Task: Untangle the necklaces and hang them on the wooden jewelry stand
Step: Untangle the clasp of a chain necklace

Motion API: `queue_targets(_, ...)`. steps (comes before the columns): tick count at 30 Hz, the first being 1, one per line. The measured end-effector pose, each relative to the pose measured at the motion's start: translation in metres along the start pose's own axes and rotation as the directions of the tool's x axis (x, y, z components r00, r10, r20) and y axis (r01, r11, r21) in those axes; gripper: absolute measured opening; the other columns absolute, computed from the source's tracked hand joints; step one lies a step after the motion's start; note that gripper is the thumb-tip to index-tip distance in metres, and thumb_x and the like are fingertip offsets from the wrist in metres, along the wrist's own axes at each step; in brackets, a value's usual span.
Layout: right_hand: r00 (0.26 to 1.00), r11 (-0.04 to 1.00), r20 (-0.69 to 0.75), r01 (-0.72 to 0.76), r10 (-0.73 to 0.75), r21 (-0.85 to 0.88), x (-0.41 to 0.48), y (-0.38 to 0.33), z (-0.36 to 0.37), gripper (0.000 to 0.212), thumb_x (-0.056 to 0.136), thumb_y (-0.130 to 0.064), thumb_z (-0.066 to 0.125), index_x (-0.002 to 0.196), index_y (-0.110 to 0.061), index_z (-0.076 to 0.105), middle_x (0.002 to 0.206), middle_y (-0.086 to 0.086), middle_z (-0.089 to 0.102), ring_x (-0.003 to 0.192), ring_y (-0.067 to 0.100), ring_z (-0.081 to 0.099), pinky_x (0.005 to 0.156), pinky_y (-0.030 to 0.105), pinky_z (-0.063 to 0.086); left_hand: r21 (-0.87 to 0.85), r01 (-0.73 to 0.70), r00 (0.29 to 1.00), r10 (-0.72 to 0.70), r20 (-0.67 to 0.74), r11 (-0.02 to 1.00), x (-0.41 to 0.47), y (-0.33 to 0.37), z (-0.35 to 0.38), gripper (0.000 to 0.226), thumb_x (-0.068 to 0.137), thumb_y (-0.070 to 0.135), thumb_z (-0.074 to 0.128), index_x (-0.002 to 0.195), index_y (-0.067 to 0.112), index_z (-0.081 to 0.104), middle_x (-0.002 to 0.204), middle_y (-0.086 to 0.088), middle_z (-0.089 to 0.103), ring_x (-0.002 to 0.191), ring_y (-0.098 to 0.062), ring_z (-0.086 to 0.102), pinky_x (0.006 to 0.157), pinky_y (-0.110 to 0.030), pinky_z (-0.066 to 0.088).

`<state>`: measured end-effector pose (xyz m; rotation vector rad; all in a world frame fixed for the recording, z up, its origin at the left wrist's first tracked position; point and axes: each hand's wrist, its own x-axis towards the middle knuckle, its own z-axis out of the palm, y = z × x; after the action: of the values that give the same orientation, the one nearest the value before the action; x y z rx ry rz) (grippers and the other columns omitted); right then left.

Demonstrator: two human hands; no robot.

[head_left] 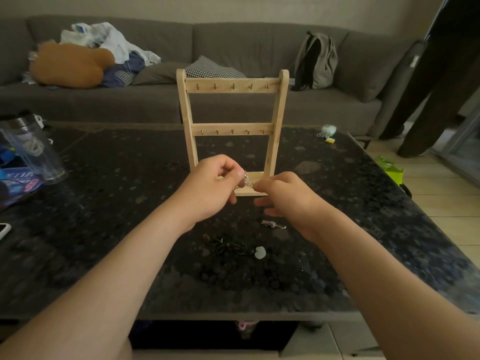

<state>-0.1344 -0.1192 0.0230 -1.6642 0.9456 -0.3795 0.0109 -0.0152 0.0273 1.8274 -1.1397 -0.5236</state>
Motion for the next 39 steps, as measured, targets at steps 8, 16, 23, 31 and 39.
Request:
queue_targets(8,0.992,0.982,0.060,-0.117,0.109,0.151,0.003,0.002,0.005,0.038,0.104,-0.037,0.053,0.133,-0.012,0.057,0.115,0.003,0.060,0.106,0.021,0.074,0.087,0.036,0.062,-0.521,0.248,0.955,-0.295,-0.008,0.817,0.007,0.001,0.000,0.018,0.114,0.021,0.054,0.123,0.011,0.064,0.099,-0.014,0.072,0.065,-0.010,0.056,0.060,-0.027,0.048)
queue_targets(16,0.991,0.928,0.052,-0.134,0.124,0.348,0.003,0.000,0.010,0.028,0.106,-0.023,0.052,0.126,-0.007,0.064,0.101,0.009,0.063,0.105,0.029,0.079,0.087,0.035,0.065,-0.597,0.287,0.937,-0.349,0.012,0.749,0.008,0.003,0.004,0.013,0.113,0.018,0.054,0.119,0.013,0.063,0.098,-0.008,0.061,0.065,-0.010,0.048,0.066,-0.029,0.045)
queue_targets(23,0.994,0.917,0.068,-0.104,0.085,0.384,-0.003,-0.004,0.012,0.024,0.107,-0.024,0.048,0.107,-0.008,0.066,0.088,0.007,0.060,0.097,0.029,0.079,0.093,0.040,0.062,-0.712,0.284,0.933,-0.355,0.052,0.643,0.007,0.007,0.001,0.015,0.099,0.004,0.064,0.111,0.012,0.069,0.094,-0.008,0.062,0.073,-0.015,0.056,0.071,-0.030,0.053)
queue_targets(31,0.996,0.910,0.091,-0.050,0.014,0.411,-0.003,-0.007,0.014,0.024,0.107,-0.022,0.045,0.093,-0.010,0.060,0.076,0.004,0.059,0.086,0.024,0.075,0.085,0.038,0.060,-0.368,0.185,0.960,-0.248,-0.131,0.911,0.003,0.002,0.001,0.007,0.099,0.019,0.075,0.102,0.021,0.082,0.093,-0.009,0.080,0.071,-0.012,0.069,0.065,-0.027,0.061)
queue_targets(39,1.000,0.880,-0.001,0.002,-0.001,0.475,-0.001,-0.005,0.012,0.022,0.107,-0.020,0.049,0.101,-0.007,0.067,0.087,0.007,0.067,0.093,0.024,0.076,0.085,0.037,0.061,-0.322,0.242,0.969,-0.244,0.032,0.915,0.005,0.002,0.001,0.025,0.101,0.037,0.072,0.094,0.013,0.075,0.077,0.000,0.075,0.074,-0.016,0.071,0.077,-0.035,0.066)
